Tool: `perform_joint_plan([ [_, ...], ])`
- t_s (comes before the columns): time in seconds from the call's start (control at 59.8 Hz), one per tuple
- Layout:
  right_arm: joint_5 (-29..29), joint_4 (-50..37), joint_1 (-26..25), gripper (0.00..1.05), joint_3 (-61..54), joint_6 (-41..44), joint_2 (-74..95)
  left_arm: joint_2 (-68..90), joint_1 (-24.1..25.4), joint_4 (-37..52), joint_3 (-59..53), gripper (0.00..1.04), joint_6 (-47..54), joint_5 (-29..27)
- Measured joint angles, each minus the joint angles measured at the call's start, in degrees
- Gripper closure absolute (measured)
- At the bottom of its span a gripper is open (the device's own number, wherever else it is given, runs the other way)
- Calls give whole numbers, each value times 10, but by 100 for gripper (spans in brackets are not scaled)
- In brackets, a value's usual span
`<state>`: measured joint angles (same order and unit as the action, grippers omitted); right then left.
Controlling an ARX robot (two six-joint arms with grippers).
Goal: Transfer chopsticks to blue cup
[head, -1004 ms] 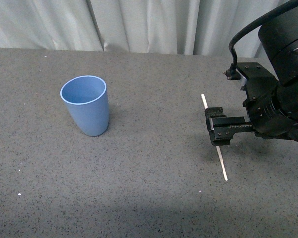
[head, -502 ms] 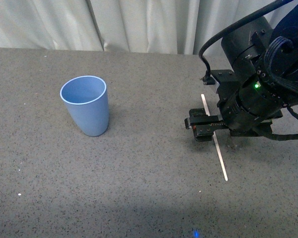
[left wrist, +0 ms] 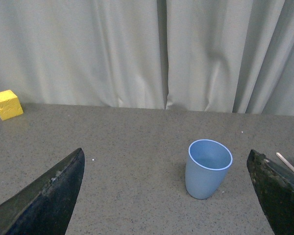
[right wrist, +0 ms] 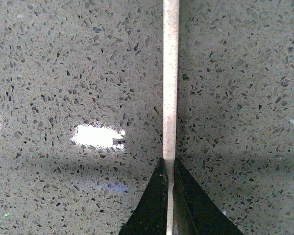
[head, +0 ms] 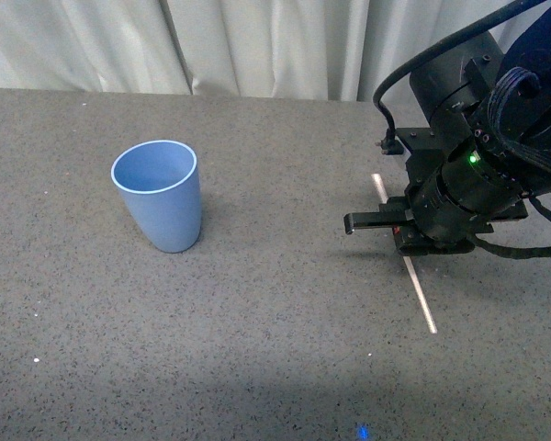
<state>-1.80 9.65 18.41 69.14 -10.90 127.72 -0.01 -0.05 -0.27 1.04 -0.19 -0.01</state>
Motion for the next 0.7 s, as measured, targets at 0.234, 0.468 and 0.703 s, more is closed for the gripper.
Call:
perform_joint_plan([
  [0.234,-23,-96,5,104,-57,15,-50,0,0,0,0,7,0,0],
  [0.468,102,-419,38,104,-188,50,-215,0,0,0,0,7,0,0],
  [0.703,182,-657,107,104,-201,134,-223,0,0,0,0,7,0,0],
])
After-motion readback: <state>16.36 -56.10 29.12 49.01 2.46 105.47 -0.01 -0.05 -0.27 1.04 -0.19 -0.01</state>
